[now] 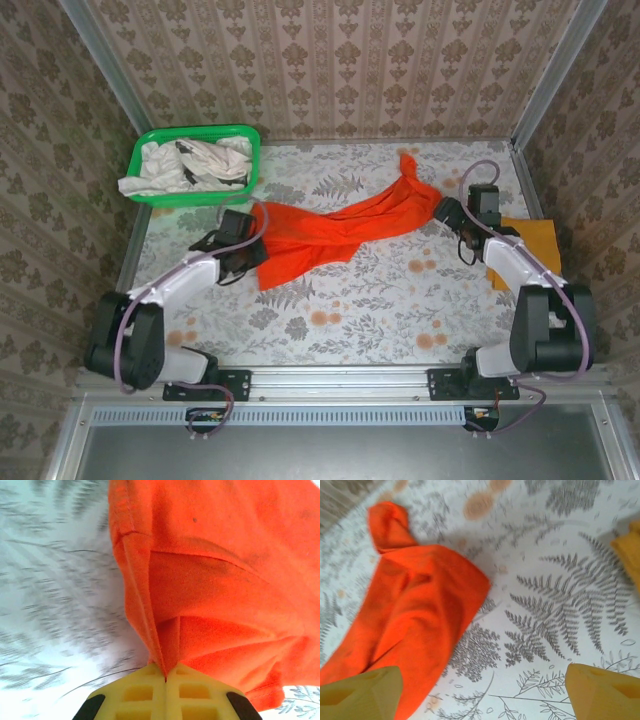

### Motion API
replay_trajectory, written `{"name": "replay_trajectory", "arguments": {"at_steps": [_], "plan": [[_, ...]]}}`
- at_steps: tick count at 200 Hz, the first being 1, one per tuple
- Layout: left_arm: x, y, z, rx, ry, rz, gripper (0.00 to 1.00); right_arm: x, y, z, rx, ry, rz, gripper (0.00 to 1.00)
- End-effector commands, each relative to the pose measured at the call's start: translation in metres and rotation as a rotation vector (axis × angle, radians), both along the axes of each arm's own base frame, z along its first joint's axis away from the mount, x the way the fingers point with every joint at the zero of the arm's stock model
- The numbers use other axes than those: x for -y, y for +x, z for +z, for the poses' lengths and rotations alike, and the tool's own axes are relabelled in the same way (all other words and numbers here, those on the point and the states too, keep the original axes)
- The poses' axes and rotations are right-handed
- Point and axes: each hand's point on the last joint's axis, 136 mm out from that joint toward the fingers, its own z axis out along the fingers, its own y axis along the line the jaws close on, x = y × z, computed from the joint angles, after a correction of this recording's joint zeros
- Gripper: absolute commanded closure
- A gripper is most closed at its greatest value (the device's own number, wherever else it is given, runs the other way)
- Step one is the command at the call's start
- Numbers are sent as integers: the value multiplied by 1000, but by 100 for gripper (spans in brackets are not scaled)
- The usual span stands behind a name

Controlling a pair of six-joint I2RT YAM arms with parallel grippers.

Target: Fold and stack the t-shirts

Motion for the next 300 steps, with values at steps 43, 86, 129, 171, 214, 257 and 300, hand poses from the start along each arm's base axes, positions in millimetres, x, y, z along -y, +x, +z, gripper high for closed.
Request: {"name": "replay_trajectory", "arguments": {"at_steps": [43, 86, 129, 171, 214, 257, 300], "plan": [[-26, -19, -19, -76, 11, 40, 100, -48, 36, -47, -86, 147, 116, 26], [-31, -24, -26, -89, 14, 61, 100, -68, 59, -72, -130, 200, 133, 39], [-38, -26, -26, -81, 27, 77, 100, -75, 68, -66, -107, 262, 125, 94], [-52, -30, -19, -61, 21, 102, 100, -56, 51, 17, 79, 184, 68, 100], [-63, -25, 12, 14, 18, 108, 100, -39, 14, 125, 287, 74, 59, 100], [-70, -15, 57, 108, 24, 95, 100, -33, -7, 180, 370, 7, 68, 100], [-70, -17, 82, 154, 29, 61, 100, -38, -30, 207, 440, 35, 72, 100]]}}
